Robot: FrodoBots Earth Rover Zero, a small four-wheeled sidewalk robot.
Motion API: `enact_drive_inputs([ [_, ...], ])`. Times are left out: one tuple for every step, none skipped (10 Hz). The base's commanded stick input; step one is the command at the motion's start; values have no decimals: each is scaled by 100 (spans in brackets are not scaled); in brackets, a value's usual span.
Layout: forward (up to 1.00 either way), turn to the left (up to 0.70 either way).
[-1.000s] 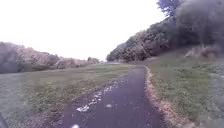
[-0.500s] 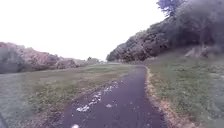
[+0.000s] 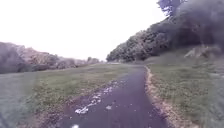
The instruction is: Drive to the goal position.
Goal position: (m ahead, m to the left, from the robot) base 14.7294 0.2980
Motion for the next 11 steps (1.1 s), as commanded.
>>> enact_drive_inputs([
  [60,-15],
  [60,-15],
  [60,-15],
  [60,-15],
  [60,-15],
  [60,-15],
  [60,-15],
  [60,-15],
  [60,-15],
  [60,-15],
  [60,-15],
])
